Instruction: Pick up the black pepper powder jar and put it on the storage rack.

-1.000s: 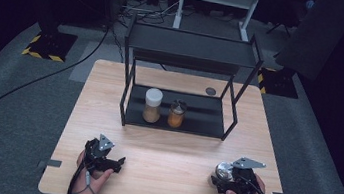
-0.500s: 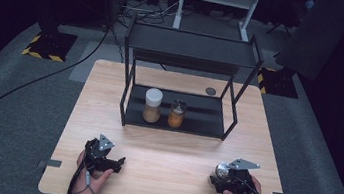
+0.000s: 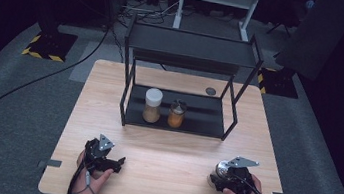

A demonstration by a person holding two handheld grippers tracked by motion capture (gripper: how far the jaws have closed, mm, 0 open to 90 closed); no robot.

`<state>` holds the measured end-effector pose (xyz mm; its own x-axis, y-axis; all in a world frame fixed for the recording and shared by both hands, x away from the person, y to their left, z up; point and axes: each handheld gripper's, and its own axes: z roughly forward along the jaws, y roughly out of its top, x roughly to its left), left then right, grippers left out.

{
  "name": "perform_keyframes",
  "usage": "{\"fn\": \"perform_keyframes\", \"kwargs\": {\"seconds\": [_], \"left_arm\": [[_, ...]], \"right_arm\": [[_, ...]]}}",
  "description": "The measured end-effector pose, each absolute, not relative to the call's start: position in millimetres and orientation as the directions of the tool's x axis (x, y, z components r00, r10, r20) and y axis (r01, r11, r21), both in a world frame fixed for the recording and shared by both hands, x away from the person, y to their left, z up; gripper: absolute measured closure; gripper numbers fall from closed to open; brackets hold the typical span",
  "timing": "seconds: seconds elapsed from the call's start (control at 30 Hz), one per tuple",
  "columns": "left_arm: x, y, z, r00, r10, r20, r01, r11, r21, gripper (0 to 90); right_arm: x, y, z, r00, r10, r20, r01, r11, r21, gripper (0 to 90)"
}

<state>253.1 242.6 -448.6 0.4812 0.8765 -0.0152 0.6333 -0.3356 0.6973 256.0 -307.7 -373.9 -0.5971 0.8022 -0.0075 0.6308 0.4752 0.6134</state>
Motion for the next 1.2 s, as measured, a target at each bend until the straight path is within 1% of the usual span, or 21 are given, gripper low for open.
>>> {"fn": "perform_keyframes", "kwargs": {"seconds": [0.37,0.97,1.2], "left_arm": [[253.1,242.6,-448.7,0.481,0.877,-0.016,0.633,-0.335,0.698,3.4],[253.0,242.6,-448.7,0.481,0.877,-0.016,0.634,-0.335,0.698,3.4],[253.0,242.5,-448.5,0.481,0.877,-0.016,0.634,-0.335,0.697,3.4]], "right_arm": [[263.7,-301.2,-350.6,-0.603,0.797,-0.018,0.629,0.489,0.605,31.1],[278.8,-290.5,-311.1,-0.612,0.789,-0.052,0.599,0.506,0.621,31.1],[289.9,-284.7,-296.2,-0.62,0.783,-0.047,0.59,0.506,0.629,31.1]]}}
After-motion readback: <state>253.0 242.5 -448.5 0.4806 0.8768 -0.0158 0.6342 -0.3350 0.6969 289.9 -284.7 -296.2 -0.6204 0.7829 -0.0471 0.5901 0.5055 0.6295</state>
